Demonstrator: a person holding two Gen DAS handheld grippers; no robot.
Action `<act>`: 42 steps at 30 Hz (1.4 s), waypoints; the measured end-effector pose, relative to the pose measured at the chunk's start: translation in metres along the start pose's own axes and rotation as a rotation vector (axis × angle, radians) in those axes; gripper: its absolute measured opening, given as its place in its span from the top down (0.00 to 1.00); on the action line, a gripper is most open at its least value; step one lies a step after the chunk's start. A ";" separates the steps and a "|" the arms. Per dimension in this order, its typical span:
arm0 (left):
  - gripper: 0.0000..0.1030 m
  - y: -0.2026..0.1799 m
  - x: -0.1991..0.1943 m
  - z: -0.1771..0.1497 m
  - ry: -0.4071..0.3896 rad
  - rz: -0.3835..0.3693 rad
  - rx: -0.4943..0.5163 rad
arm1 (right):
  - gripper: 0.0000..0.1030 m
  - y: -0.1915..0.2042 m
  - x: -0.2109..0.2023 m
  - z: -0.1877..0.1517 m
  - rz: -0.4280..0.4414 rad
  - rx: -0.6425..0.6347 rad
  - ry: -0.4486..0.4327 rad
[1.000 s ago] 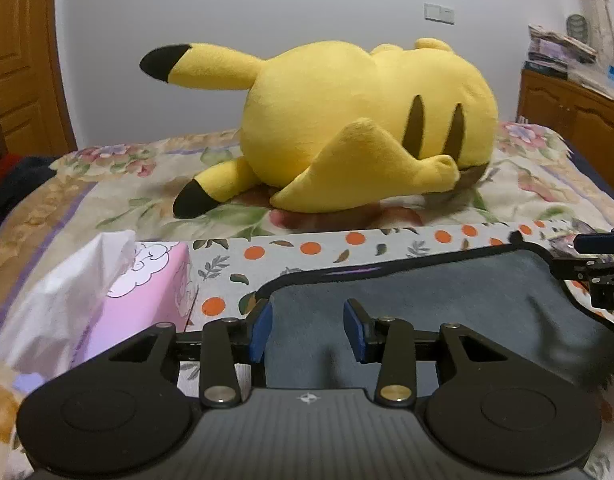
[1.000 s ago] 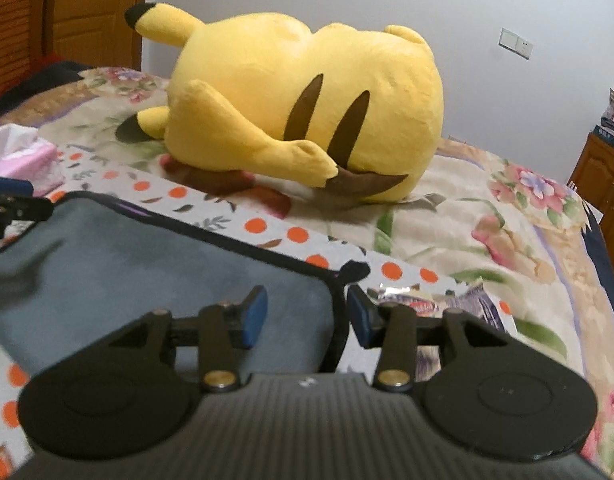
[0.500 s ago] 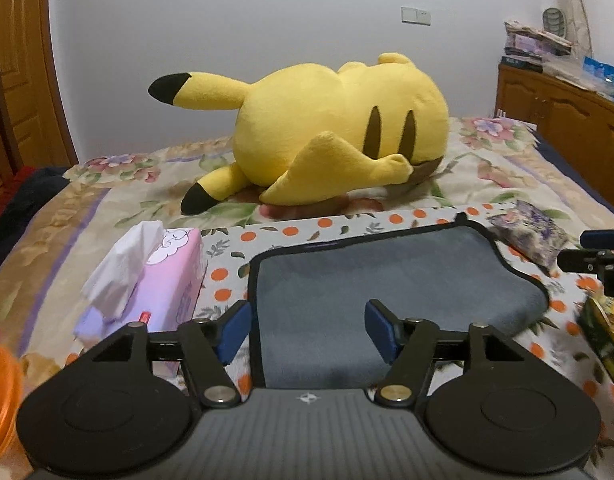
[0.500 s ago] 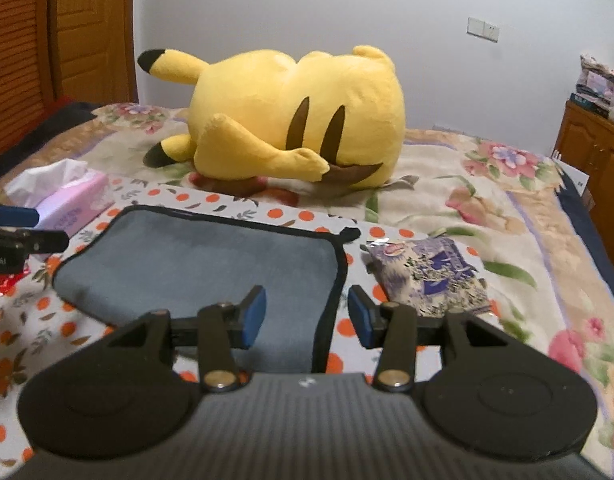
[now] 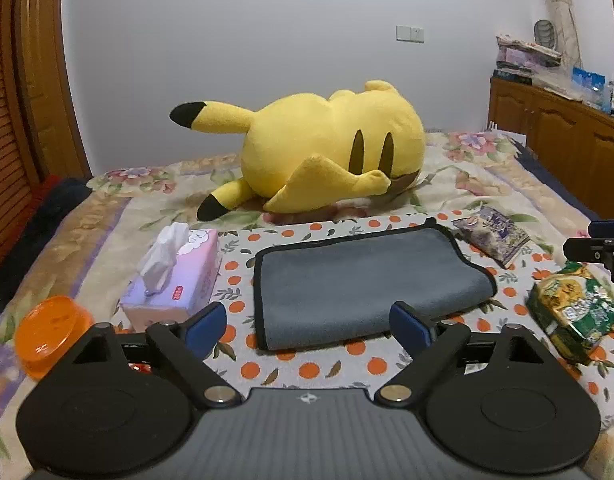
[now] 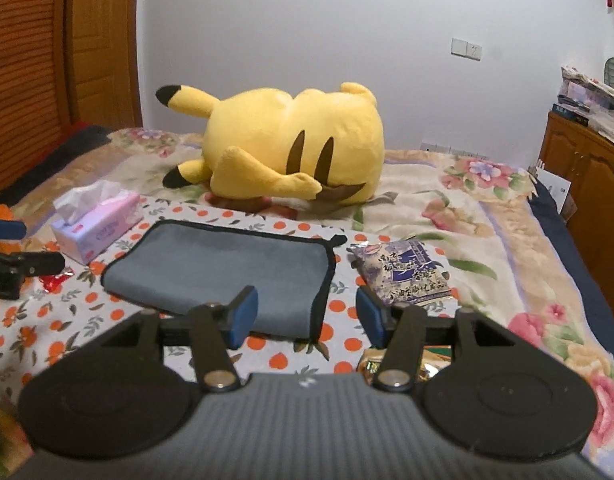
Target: Fold towel
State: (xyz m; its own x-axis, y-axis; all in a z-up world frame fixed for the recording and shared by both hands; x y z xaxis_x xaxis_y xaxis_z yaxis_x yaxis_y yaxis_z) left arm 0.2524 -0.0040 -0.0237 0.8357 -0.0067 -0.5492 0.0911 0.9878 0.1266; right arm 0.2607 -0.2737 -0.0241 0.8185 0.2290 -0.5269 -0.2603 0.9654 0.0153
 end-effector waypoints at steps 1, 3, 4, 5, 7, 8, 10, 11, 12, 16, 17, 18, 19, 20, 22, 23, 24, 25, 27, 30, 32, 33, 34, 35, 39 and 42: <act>0.10 0.000 -0.005 -0.001 -0.001 -0.001 0.000 | 0.46 0.001 -0.004 0.000 -0.001 -0.001 -0.003; 0.09 -0.001 -0.015 -0.002 -0.002 -0.002 -0.004 | 0.46 0.002 -0.013 -0.001 0.002 0.001 -0.007; 0.08 -0.001 -0.019 -0.003 -0.001 -0.002 -0.005 | 0.46 0.003 -0.017 -0.002 0.003 0.002 -0.009; 0.08 -0.002 -0.023 -0.004 0.000 -0.002 -0.005 | 0.46 0.004 -0.021 -0.004 0.005 0.004 -0.011; 0.07 -0.002 -0.030 -0.006 0.003 -0.001 -0.005 | 0.43 0.006 -0.026 -0.006 0.008 0.011 -0.008; 0.07 -0.003 -0.034 -0.008 0.004 -0.003 -0.003 | 0.40 0.007 -0.029 -0.008 0.009 0.015 -0.008; 0.06 -0.004 -0.041 -0.011 0.005 -0.002 -0.002 | 0.35 0.009 -0.036 -0.012 0.013 0.022 -0.010; 0.05 -0.005 -0.045 -0.013 0.005 -0.001 -0.001 | 0.31 0.009 -0.039 -0.014 0.014 0.027 -0.012; 0.04 -0.005 -0.048 -0.015 0.005 -0.001 -0.002 | 0.30 0.010 -0.041 -0.016 0.015 0.028 -0.013; 0.00 -0.009 -0.061 -0.026 -0.011 0.031 0.002 | 0.19 0.012 -0.051 -0.025 0.017 0.040 -0.007; 0.00 -0.010 -0.063 -0.027 -0.009 0.033 0.006 | 0.14 0.012 -0.054 -0.027 0.017 0.044 -0.010; 0.00 -0.011 -0.065 -0.030 -0.006 0.030 0.007 | 0.10 0.012 -0.057 -0.029 0.017 0.047 -0.013; 0.00 -0.012 -0.068 -0.032 -0.002 0.024 0.004 | 0.09 0.012 -0.059 -0.032 0.015 0.048 -0.015; 0.00 -0.013 -0.070 -0.034 0.002 0.020 0.002 | 0.06 0.013 -0.063 -0.034 0.013 0.048 -0.015; 0.00 -0.014 -0.075 -0.038 0.003 0.017 -0.001 | 0.02 0.013 -0.067 -0.038 0.008 0.045 -0.016; 0.00 -0.014 -0.078 -0.040 0.003 0.016 -0.003 | 0.00 0.014 -0.071 -0.041 0.006 0.045 -0.017; 0.00 -0.015 -0.080 -0.043 0.002 0.015 -0.004 | 0.00 0.014 -0.072 -0.042 0.007 0.048 -0.017; 0.00 -0.016 -0.083 -0.045 -0.001 0.014 -0.006 | 0.00 0.014 -0.074 -0.044 0.009 0.053 -0.017; 0.00 -0.017 -0.088 -0.050 -0.008 0.016 -0.002 | 0.00 0.013 -0.078 -0.048 0.012 0.061 -0.014; 0.00 -0.020 -0.094 -0.057 -0.003 0.022 0.000 | 0.00 0.013 -0.085 -0.053 0.009 0.063 -0.020; 0.00 -0.021 -0.097 -0.063 0.005 0.025 -0.002 | 0.00 0.014 -0.089 -0.056 0.009 0.066 -0.022; 0.00 -0.021 -0.098 -0.065 0.009 0.029 -0.002 | 0.00 0.015 -0.091 -0.057 0.009 0.066 -0.022; 0.00 -0.021 -0.099 -0.068 0.012 0.030 -0.003 | 0.00 0.015 -0.092 -0.059 0.009 0.067 -0.022; 0.00 -0.021 -0.101 -0.071 0.015 0.030 -0.009 | 0.00 0.016 -0.094 -0.060 0.009 0.069 -0.021; 0.00 -0.021 -0.106 -0.081 0.020 0.044 -0.018 | 0.00 0.019 -0.100 -0.066 0.012 0.074 -0.020; 0.00 -0.021 -0.110 -0.087 0.021 0.062 -0.021 | 0.00 0.023 -0.105 -0.071 0.019 0.078 -0.018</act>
State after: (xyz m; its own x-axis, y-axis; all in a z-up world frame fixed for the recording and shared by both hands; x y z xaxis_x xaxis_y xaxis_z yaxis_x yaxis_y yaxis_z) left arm 0.1118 -0.0104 -0.0379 0.8278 0.0579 -0.5580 0.0275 0.9893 0.1436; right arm 0.1327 -0.2844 -0.0290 0.8230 0.2487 -0.5107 -0.2357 0.9675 0.0913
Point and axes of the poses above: each gripper's, at about its wrist camera, not at the fingertips, and x roughly the way its jaws point, y to its left, z to its top, the point moved 4 cm from there along x, roughly the way its jaws point, and after that the axes turned 5 degrees about z, right-handed, at the moved point
